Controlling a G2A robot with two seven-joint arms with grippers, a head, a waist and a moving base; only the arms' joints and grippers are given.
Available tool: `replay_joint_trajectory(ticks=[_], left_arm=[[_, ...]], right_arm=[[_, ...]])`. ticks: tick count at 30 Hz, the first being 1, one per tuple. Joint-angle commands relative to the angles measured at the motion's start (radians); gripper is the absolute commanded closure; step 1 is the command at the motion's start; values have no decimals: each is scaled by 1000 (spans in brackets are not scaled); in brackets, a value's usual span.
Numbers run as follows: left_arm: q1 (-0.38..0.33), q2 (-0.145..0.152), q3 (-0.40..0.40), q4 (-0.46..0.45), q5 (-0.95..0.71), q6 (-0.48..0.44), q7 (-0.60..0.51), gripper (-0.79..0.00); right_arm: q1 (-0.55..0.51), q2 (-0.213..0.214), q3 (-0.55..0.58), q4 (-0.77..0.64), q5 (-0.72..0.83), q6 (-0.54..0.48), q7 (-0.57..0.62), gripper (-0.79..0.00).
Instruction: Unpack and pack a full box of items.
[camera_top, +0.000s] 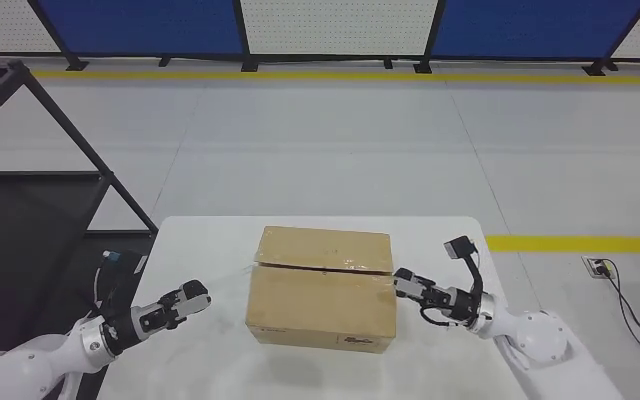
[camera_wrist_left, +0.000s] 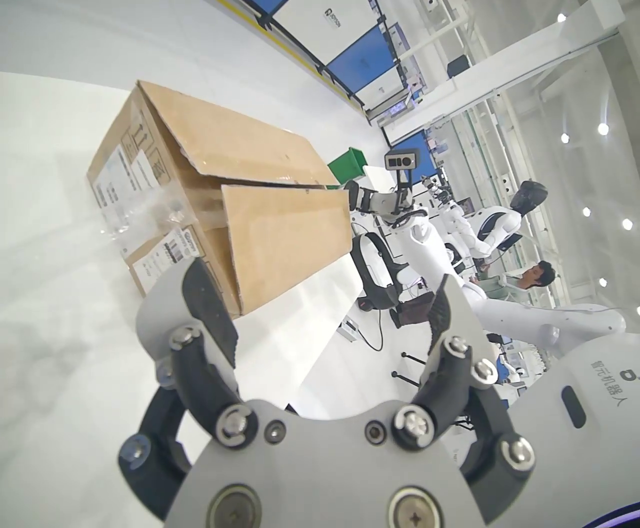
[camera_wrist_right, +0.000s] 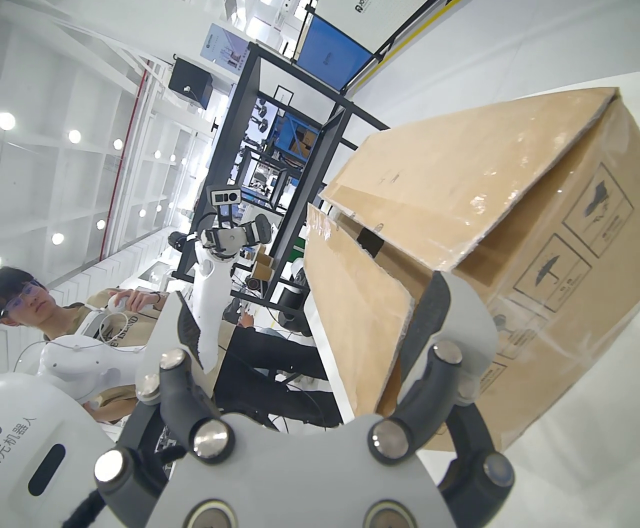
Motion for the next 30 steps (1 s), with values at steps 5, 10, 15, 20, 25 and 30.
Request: replay_joint_trajectory(ticks=[5, 10, 15, 20, 25, 30], left_arm=[[0, 0, 0, 0, 0, 0, 0, -785], [0, 0, 0, 0, 0, 0, 0, -785], [0, 0, 0, 0, 0, 0, 0, -785], [0, 0, 0, 0, 0, 0, 0, -785], [0, 0, 0, 0, 0, 0, 0, -785], [0, 0, 0, 0, 0, 0, 0, -785]], right_arm=[[-3, 0, 8, -5, 74, -62, 83, -785], [-15, 4, 22, -23, 129, -113, 165, -785], [-41, 12, 42, -60, 193, -171, 263, -785], [-72, 25, 58, -139, 202, -169, 306, -785], [-108, 42, 72, -199, 169, -170, 305, -785], [-122, 55, 71, -223, 148, -173, 302, -785]])
